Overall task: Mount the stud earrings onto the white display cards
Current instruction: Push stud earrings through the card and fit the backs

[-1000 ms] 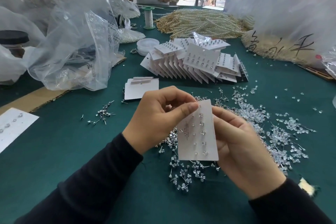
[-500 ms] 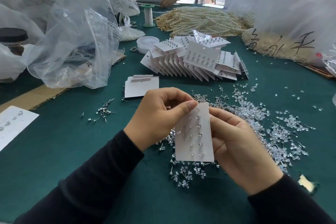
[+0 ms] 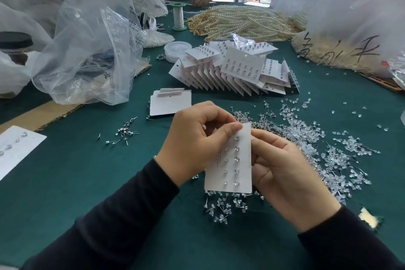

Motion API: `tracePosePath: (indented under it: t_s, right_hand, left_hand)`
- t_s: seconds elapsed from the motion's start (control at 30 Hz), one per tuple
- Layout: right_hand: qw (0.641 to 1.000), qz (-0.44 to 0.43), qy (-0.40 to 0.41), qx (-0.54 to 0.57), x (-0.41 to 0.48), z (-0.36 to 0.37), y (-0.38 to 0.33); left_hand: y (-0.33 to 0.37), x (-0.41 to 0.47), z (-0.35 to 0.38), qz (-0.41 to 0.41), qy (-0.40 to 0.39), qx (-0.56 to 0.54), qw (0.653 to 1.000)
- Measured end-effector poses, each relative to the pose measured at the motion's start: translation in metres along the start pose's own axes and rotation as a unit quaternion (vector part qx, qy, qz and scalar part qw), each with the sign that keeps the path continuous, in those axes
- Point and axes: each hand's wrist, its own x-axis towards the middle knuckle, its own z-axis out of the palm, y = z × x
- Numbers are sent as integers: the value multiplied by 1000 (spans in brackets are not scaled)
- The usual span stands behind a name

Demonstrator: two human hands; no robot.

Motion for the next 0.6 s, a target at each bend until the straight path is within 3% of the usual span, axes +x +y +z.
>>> tracePosePath:
  t_s: [0.07,0.13,0.17,0.23,0.27,0.33,0.43,0.53,0.6]
  right_hand:
    - [999,-27,17,-10,0,0,1]
    - [984,-120,60,-118,0,0,1]
    - [952,-195,93,-216,1,0,1]
    - [836,-340,147,-404,4,3,3]
    - [785,-389,157,-456,5,5,4]
    - [726,-448,167,-495,6,8,7]
    - [694,-485,180,-501,8,8,8]
    - [694,-472,154,-521,8,6,7]
    - [713,-454,112,-523,3,6,3]
  left_hand:
    - [1,-1,1,20,4,11,1000]
    - [3,-2,2,30,5,8,1000]
    - [4,-3,3,25,5,0,1000]
    - [5,-5,4,-2,3,-36,999]
    - [5,-4,5,-23,-1,-65,998]
    - [3,-3,6,-77,-9,-151,986]
    - [1,-1,5,-128,-23,-261,957]
    - [-1,0,4,-123,-14,-237,964]
    - [-4,1,3,-139,20,-202,969]
